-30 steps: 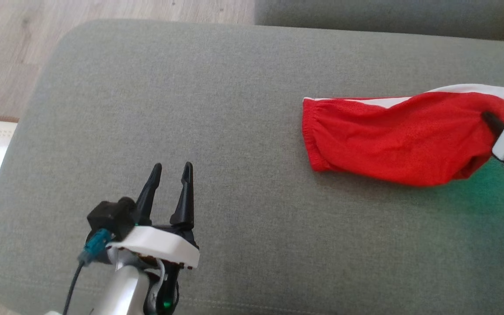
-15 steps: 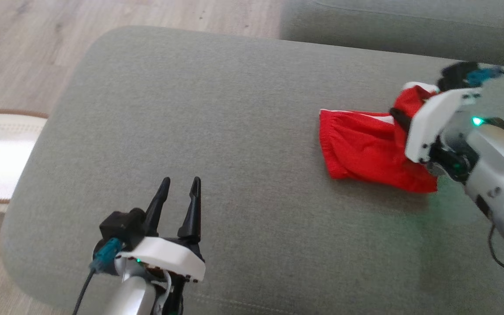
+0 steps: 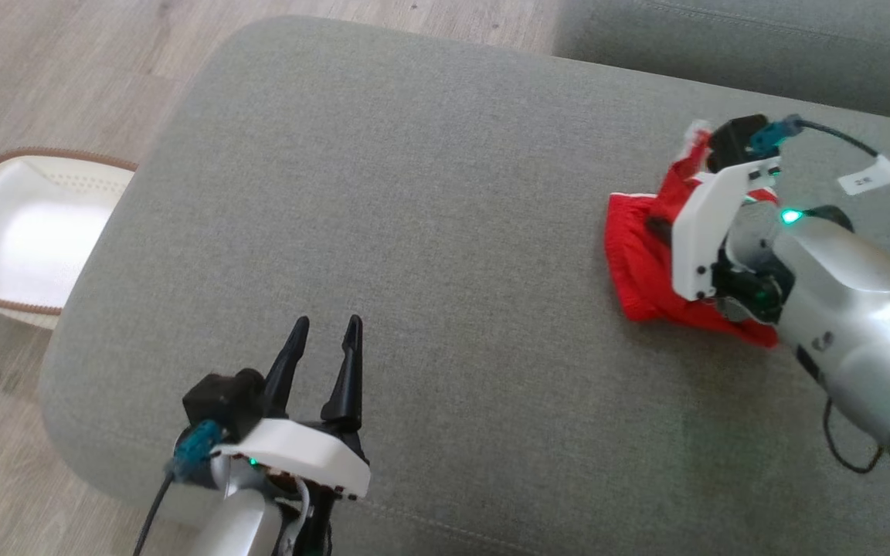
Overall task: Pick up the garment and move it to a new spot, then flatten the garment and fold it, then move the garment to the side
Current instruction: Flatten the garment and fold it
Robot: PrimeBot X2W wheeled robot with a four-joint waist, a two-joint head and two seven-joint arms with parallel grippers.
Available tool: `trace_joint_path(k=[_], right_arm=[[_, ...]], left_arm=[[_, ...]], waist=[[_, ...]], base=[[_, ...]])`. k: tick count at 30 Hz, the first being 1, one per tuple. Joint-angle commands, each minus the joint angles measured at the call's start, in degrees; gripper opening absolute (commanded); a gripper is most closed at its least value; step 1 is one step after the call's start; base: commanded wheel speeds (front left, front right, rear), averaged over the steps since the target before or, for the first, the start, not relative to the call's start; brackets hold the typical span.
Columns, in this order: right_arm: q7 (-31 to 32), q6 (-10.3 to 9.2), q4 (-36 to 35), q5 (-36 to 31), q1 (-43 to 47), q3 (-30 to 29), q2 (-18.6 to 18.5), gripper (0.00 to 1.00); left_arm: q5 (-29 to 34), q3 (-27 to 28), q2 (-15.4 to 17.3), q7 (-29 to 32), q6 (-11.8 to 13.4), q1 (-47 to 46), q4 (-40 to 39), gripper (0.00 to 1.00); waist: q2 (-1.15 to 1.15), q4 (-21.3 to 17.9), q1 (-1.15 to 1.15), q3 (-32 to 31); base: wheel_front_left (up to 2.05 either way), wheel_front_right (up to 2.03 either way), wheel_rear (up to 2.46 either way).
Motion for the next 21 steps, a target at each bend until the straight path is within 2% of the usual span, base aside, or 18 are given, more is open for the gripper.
trace_joint_path(k=[1,5,8,11,12,15,21], right_arm=[[-1.33,0.42,-1.19,0.01,-0.49,-0.39,0.68,1.0],[-5.27,0.42,-3.01,0.6,0.38,-0.89,1.56,1.0],[-10.17,0.42,-6.81,1.46,1.2,-1.93,0.67,1.0],[-16.72,0.42,-9.98,2.15,1.85,-3.83,-1.67,1.0],[-16.72,0.42,-9.98,2.15,1.85,-3.83,-1.67,1.0],[-23.64,0.42,-11.15,2.71,2.88,-6.33,-4.72,1.0],[-29.43,0.42,-7.3,3.19,6.31,-8.82,-9.41,1.0]], left_arm=[[-0.57,1.29,0.18,-0.45,0.36,-2.19,-1.39,1.0],[-0.6,1.55,0.18,-0.45,0.36,-2.06,-1.02,1.0],[-0.47,2.12,0.18,-0.45,0.38,-1.78,-0.95,1.0],[-0.16,2.93,0.18,-0.45,0.36,-1.26,-1.06,1.0],[-0.16,2.93,0.18,-0.45,0.36,-1.26,-1.06,1.0],[0.2,3.63,0.18,-0.45,0.11,-0.77,-1.15,1.0],[1.02,4.26,0.18,-0.45,-0.31,-0.03,-1.46,1.0]], waist=[[0.0,-0.53,0.0,-0.18],[0.0,-2.08,0.0,-1.13],[0.0,-3.43,0.0,-2.09],[0.0,-4.91,0.0,-3.07],[0.0,-4.91,0.0,-3.07],[0.0,-6.12,0.0,-4.04],[0.0,-7.51,0.0,-4.95]], base=[[0.0,0.0,0.0],[0.0,0.0,0.0],[0.0,0.0,0.0],[0.0,0.0,0.0],[0.0,0.0,0.0],[0.0,0.0,0.0],[0.0,0.0,0.0]])
